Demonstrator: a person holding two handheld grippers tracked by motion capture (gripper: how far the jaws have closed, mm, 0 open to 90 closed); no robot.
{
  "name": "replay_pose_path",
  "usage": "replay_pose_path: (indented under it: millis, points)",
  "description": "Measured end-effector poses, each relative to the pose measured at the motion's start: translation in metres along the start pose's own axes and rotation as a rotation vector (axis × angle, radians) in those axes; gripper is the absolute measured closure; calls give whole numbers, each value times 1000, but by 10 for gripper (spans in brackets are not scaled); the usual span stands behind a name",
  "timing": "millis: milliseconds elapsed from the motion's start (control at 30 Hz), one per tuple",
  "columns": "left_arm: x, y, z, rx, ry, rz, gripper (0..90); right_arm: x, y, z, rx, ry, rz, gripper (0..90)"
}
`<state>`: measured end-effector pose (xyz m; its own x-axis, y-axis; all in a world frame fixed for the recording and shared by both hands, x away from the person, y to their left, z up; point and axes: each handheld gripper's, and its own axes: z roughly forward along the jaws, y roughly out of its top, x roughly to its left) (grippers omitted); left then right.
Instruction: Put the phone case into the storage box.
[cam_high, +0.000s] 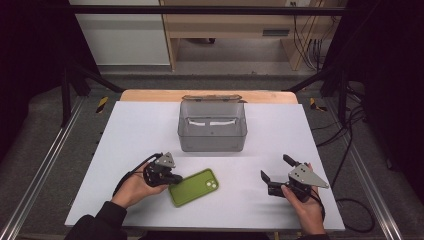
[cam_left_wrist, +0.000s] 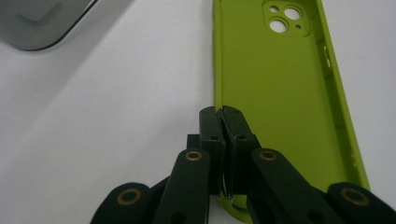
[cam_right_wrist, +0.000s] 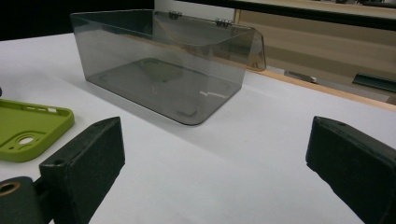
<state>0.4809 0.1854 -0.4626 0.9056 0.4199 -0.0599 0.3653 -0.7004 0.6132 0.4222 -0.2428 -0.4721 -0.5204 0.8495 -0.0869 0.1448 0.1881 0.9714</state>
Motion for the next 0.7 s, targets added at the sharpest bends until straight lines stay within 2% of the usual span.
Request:
replay_pose_path:
  millis: [33, 100, 133, 167, 200, 267, 300, 333, 367, 400, 433, 467, 533, 567, 633, 700]
  points:
    - [0, 0, 0, 0, 0, 0, 882, 0, 0, 0, -2, 0, 0, 46]
    - [-7, -5, -5, -73, 18, -22, 882, 0, 0, 0, -5, -2, -3, 46]
    - [-7, -5, -5, -73, 18, -22, 883, 0, 0, -1, -7, -4, -4, 45]
    - [-10, -6, -6, -109, 28, -33, 883, 0, 0, -1, -7, -4, -4, 45]
    - [-13, -9, -9, -180, 39, -66, 883, 1, 1, -1, -7, -3, -2, 45]
    - [-16, -12, -11, -236, 55, -88, 883, 1, 1, -1, -8, -2, -5, 46]
    - [-17, -13, -12, -258, 64, -99, 883, 1, 1, -1, -10, -3, -3, 45]
    - [-17, -13, -12, -258, 64, -99, 883, 2, 1, -1, -11, -3, -2, 45]
    - [-19, -14, -14, -301, 86, -109, 883, 2, 1, -1, -11, -4, -1, 45]
    - [-19, -14, -14, -301, 86, -109, 883, 3, 1, 0, -14, -3, 1, 45]
    - [-22, -15, -15, -346, 106, -121, 883, 4, 2, -1, -15, -1, 1, 45]
    - [-23, -16, -14, -368, 110, -137, 883, 4, 2, -1, -16, 2, 4, 44]
    - [-26, -17, -15, -405, 131, -153, 883, 6, 3, -1, -19, 8, 13, 43]
    - [-26, -17, -15, -405, 131, -153, 883, 6, 3, -1, -19, 8, 13, 43]
    - [-28, -18, -16, -445, 142, -181, 883, 8, 3, 0, -28, 14, 23, 44]
    - [-31, -20, -16, -477, 169, -198, 883, 11, 5, 0, -43, 23, 50, 43]
